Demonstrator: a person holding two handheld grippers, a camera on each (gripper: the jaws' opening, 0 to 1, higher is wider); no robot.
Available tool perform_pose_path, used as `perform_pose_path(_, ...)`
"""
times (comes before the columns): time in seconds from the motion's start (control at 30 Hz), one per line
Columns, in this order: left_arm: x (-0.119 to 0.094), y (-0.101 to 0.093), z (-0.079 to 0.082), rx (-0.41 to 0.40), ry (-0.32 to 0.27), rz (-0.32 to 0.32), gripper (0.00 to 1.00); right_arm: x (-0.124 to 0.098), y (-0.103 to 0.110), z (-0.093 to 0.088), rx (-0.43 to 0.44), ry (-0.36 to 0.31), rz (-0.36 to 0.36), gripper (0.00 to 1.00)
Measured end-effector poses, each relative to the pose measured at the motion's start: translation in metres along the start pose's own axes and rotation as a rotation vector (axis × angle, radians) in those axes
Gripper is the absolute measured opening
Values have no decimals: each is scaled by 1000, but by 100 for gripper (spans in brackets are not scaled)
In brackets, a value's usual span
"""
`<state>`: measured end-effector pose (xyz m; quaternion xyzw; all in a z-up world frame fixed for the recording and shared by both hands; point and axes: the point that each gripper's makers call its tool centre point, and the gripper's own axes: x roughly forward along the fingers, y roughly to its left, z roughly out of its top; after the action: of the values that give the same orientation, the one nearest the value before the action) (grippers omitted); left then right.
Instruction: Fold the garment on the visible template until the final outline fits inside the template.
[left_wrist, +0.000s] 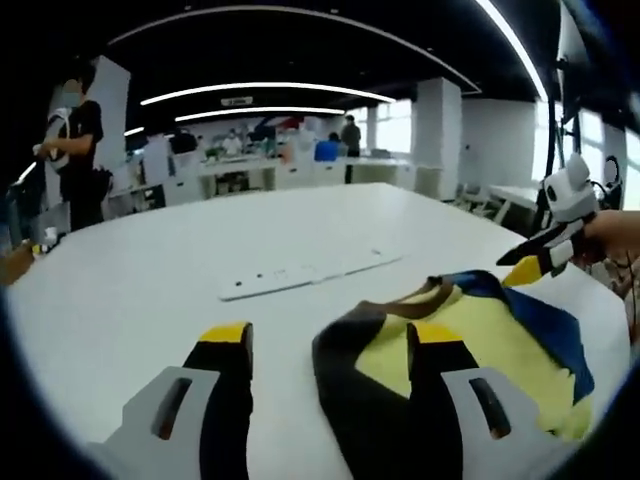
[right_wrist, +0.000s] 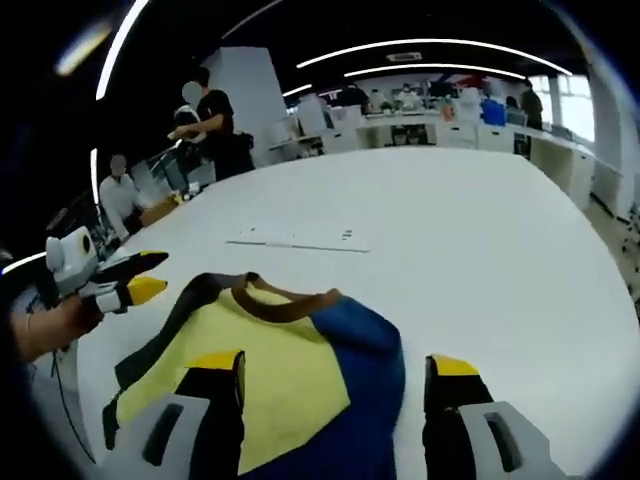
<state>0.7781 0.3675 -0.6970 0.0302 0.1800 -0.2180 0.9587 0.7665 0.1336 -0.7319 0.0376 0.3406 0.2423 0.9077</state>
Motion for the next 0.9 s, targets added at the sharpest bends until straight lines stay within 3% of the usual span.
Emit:
perform_pose_path(0.23, -32, -5, 3, -24, -18, -9, 73, -23, 26, -4, -79, 5, 68, 88)
perform_pose_path(0.47, -63, -13, 5, -26, -41, -20, 83, -47, 46, -15, -116, 19, 121, 90)
perform_pose_path(0.9, -117, -32, -8, 8, -38, -54, 93, -94, 76, -63, -227, 90, 200, 90)
